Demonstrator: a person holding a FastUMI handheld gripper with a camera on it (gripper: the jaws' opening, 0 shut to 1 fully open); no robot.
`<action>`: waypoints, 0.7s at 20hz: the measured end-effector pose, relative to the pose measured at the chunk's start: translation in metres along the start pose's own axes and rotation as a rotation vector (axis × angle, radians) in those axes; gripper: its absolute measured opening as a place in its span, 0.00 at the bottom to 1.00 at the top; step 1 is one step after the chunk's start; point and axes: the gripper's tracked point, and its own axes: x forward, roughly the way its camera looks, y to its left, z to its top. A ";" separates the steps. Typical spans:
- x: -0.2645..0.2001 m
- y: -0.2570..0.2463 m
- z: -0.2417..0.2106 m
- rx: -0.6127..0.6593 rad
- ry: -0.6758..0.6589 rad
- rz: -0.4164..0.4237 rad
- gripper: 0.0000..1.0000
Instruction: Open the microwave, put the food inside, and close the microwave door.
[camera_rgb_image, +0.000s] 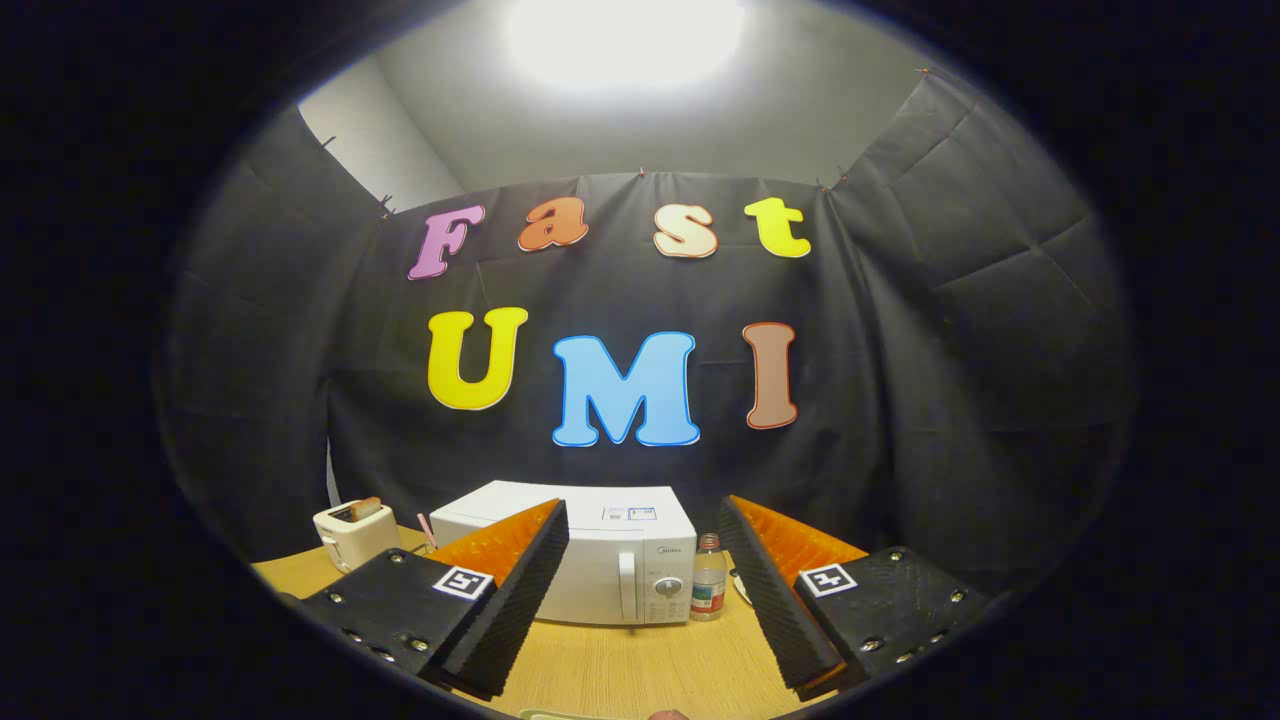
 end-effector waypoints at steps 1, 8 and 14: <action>0.005 0.002 -0.002 -0.001 0.001 0.004 0.96; 0.045 0.007 -0.031 0.008 0.044 0.038 0.96; 0.088 0.004 -0.057 0.006 0.075 0.055 0.96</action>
